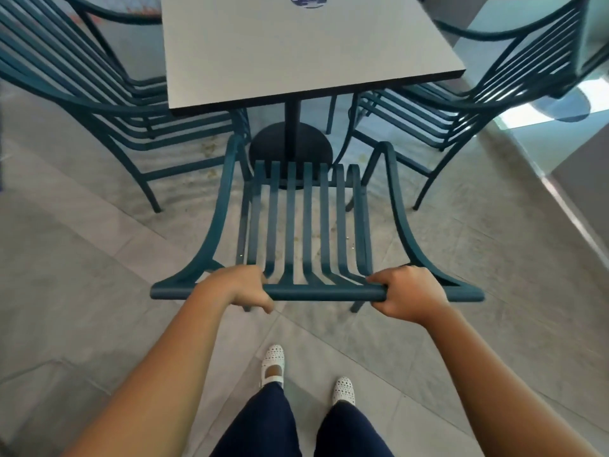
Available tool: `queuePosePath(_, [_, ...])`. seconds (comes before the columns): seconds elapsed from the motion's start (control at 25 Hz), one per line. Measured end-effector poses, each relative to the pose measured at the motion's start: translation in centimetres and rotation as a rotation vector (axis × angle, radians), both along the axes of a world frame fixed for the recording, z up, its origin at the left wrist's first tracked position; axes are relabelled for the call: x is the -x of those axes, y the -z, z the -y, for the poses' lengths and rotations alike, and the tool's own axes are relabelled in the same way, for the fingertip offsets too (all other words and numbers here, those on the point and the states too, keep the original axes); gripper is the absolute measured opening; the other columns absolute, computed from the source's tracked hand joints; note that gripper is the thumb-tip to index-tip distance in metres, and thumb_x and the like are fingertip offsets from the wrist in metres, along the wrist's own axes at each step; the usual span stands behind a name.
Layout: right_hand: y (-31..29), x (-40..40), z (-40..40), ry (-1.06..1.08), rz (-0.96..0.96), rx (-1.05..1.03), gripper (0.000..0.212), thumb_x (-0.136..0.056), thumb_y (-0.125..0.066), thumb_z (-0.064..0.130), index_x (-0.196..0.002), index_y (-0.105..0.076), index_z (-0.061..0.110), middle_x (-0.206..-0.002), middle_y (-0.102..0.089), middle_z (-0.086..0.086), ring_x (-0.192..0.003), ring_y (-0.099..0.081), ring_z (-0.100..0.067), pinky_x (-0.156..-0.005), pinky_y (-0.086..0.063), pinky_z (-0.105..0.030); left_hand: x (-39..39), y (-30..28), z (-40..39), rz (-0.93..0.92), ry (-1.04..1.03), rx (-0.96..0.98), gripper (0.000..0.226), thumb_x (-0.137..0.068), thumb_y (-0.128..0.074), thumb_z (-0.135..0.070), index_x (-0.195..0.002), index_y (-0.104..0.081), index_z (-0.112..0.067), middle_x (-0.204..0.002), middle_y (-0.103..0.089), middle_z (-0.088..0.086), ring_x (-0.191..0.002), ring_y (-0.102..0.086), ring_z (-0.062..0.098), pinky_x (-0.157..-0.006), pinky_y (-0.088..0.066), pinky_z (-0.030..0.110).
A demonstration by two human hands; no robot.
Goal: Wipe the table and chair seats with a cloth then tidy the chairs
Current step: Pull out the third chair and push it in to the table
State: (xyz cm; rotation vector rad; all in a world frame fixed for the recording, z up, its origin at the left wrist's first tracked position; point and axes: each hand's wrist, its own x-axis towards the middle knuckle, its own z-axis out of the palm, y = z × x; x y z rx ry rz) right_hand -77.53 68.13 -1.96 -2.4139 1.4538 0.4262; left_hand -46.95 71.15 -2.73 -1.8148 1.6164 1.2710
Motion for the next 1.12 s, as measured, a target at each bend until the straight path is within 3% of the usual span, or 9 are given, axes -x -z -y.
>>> queuePosePath(0.08, [-0.2,0.6,0.5,-0.008,-0.008,-0.001,0.033,-0.077,-0.053,0.047,-0.105,-0.065,0.035,-0.083,-0.068,0.010,-0.074,-0.060,-0.008,-0.068,-0.053,-0.027,0.6,0.0,0.3,0.016,-0.031,-0.008,0.044,-0.057,-0.069,-0.048,-0.096,-0.065,-0.028,-0.080,-0.069,-0.006,-0.074,-0.061,0.008,-0.067,-0.047,0.030])
queuePosePath(0.2, [-0.2,1.6,1.3,-0.033,0.007,-0.021,0.034,-0.079,-0.053,0.048,-0.108,-0.064,0.034,-0.084,-0.068,0.008,-0.077,-0.061,-0.012,-0.069,-0.054,-0.030,1.8,-0.3,0.4,0.035,-0.063,0.002,0.051,-0.052,-0.069,-0.046,-0.098,-0.066,-0.022,-0.087,-0.066,-0.001,-0.082,-0.060,0.016,-0.076,-0.050,0.036])
queuePosePath(0.36, [-0.4,2.9,1.9,-0.082,0.017,-0.006,0.033,-0.081,-0.053,0.049,-0.106,-0.066,0.033,-0.081,-0.066,0.007,-0.075,-0.060,-0.013,-0.067,-0.053,-0.029,3.6,-1.0,0.3,0.055,-0.107,0.023,0.048,-0.052,-0.069,-0.043,-0.090,-0.068,-0.013,-0.089,-0.062,0.007,-0.081,-0.059,0.022,-0.067,-0.044,0.033])
queuePosePath(0.48, [-0.8,3.7,2.4,-0.116,0.014,-0.001,0.032,-0.082,-0.052,0.048,-0.108,-0.065,0.033,-0.080,-0.065,0.006,-0.074,-0.060,-0.013,-0.065,-0.051,-0.028,5.1,-1.8,-0.2,0.084,-0.137,0.051,0.036,-0.064,-0.071,-0.037,-0.090,-0.065,-0.011,-0.082,-0.058,0.005,-0.074,-0.054,0.019,-0.063,-0.040,0.031])
queuePosePath(0.76, [-0.9,5.9,2.2,-0.173,-0.005,0.025,0.029,-0.082,-0.051,0.049,-0.101,-0.065,0.031,-0.075,-0.063,0.007,-0.071,-0.058,-0.012,-0.063,-0.049,-0.026,7.8,-2.4,-2.8,0.100,-0.217,0.067,0.042,-0.068,-0.070,-0.039,-0.098,-0.060,-0.012,-0.086,-0.057,0.005,-0.081,-0.057,0.020,-0.067,-0.044,0.031])
queuePosePath(0.92, [-0.7,6.5,2.1,-0.177,-0.086,0.086,0.026,-0.084,-0.048,0.049,-0.092,-0.064,0.030,-0.071,-0.060,0.007,-0.067,-0.056,-0.011,-0.054,-0.040,-0.024,9.3,-2.0,-4.5,0.214,-0.169,0.261,0.033,-0.073,-0.064,-0.046,-0.088,-0.067,-0.017,-0.074,-0.062,0.002,-0.068,-0.059,0.015,-0.057,-0.044,0.027])
queuePosePath(1.12, [-0.5,7.2,3.6,-0.126,-0.169,0.123,0.032,-0.083,-0.045,0.053,-0.092,-0.064,0.028,-0.068,-0.058,0.007,-0.065,-0.057,-0.013,-0.057,-0.047,-0.026,10.6,-1.8,-3.5,0.231,-0.129,0.352,0.034,-0.075,-0.063,-0.049,-0.088,-0.070,-0.019,-0.073,-0.065,0.002,-0.067,-0.060,0.014,-0.056,-0.047,0.024])
